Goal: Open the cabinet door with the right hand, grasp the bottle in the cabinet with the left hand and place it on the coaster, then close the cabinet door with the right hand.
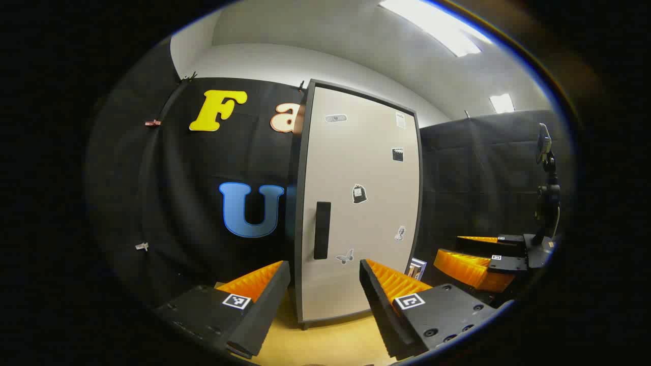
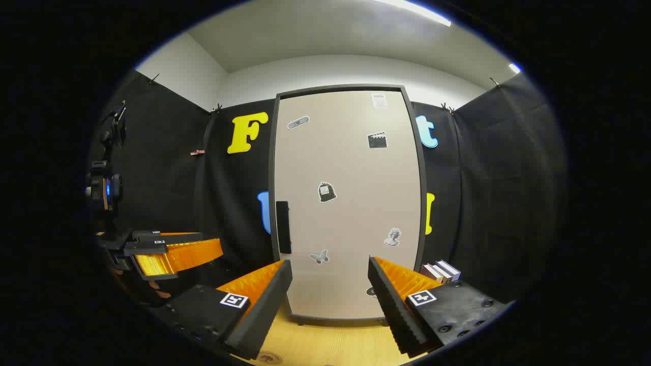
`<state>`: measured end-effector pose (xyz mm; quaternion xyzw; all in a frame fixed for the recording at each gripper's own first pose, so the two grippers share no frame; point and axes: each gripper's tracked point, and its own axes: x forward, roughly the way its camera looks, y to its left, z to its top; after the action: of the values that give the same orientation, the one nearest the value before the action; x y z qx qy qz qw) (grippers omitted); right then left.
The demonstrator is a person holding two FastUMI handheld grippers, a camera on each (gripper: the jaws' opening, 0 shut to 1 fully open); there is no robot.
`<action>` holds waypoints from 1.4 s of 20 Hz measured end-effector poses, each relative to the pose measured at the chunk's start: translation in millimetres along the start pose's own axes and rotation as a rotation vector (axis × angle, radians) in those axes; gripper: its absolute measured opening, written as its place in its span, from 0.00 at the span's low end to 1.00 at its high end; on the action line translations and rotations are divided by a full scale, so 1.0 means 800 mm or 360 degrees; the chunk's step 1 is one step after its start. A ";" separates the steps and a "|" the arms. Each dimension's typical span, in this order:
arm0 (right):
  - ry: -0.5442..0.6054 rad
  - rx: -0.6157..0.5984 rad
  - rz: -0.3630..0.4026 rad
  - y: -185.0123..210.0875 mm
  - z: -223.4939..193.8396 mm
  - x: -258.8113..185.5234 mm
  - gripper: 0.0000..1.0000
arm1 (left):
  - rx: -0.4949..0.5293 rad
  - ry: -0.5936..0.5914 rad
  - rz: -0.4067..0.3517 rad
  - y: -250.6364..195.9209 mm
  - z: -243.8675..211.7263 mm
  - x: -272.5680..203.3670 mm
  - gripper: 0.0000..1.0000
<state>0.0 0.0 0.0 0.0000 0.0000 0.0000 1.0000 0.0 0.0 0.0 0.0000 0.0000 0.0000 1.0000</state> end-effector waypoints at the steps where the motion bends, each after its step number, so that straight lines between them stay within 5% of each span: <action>1: -0.0003 0.0004 0.0002 0.001 0.001 -0.001 0.98 | 0.0007 -0.0003 0.0008 0.002 0.001 -0.001 0.88; 28: -0.0059 -0.0012 0.0001 0.057 0.010 0.025 0.98 | 0.0015 -0.0015 0.0063 0.064 0.009 -0.034 0.88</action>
<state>20.0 45.6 8.1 -0.0037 -0.0185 0.0002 0.9998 -27.1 51.0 6.8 0.0048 -0.0046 0.0197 0.9998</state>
